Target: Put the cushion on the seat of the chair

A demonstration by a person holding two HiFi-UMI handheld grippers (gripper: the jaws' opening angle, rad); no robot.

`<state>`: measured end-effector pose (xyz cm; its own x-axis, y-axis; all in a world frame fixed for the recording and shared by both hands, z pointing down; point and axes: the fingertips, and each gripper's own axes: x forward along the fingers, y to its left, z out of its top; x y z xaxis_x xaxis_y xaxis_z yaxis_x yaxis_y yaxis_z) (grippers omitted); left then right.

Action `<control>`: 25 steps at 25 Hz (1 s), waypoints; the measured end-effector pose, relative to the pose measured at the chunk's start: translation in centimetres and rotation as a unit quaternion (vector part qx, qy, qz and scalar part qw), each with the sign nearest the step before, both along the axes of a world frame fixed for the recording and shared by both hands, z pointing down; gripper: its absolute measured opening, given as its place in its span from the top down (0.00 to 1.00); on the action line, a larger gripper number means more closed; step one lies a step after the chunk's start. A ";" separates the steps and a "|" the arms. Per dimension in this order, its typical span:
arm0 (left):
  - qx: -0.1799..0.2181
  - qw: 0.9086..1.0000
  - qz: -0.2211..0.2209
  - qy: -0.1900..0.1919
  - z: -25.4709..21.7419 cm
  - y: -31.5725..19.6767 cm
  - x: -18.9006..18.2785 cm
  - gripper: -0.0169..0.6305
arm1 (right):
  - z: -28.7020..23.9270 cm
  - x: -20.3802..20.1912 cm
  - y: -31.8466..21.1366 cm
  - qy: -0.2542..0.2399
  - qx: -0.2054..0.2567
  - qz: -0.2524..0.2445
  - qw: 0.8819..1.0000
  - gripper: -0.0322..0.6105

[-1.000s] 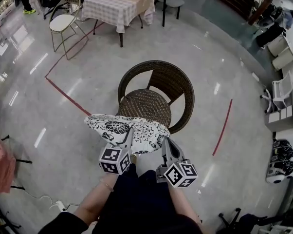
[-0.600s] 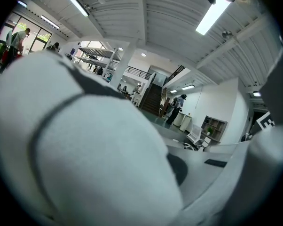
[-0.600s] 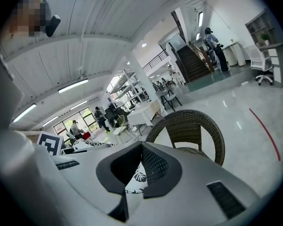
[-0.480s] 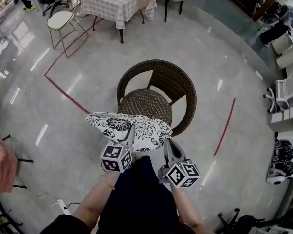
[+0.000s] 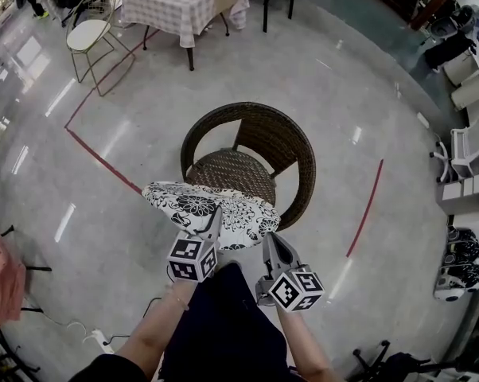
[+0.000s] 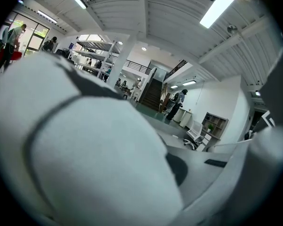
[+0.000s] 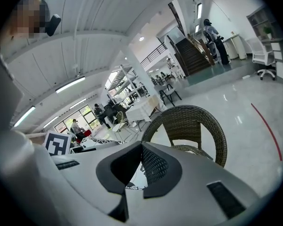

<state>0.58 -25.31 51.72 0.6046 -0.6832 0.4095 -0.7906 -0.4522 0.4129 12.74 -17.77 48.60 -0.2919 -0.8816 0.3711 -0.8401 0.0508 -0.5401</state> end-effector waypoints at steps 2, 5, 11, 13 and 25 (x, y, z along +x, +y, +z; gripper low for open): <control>-0.002 1.000 0.001 -0.001 0.4 -0.7 0.8 0.95 | 0.5 0.6 -0.5 -0.002 -0.005 0.002 1.000 0.92; -0.005 1.000 0.000 0.001 1.2 -1.9 1.7 0.95 | 1.1 1.4 -1.6 -0.004 -0.009 0.003 1.000 0.91; -0.011 1.000 -0.008 0.007 2.5 -4.5 2.8 0.95 | 1.8 2.5 -3.7 -0.004 -0.010 0.008 1.000 0.91; -0.012 1.000 -0.012 0.009 2.7 -5.3 3.2 0.95 | 2.0 2.9 -4.2 -0.004 -0.010 0.008 1.000 0.91; -0.015 1.000 -0.013 0.017 4.6 -8.8 6.3 0.95 | 4.5 5.3 -5.2 -0.013 -0.033 0.029 0.999 0.91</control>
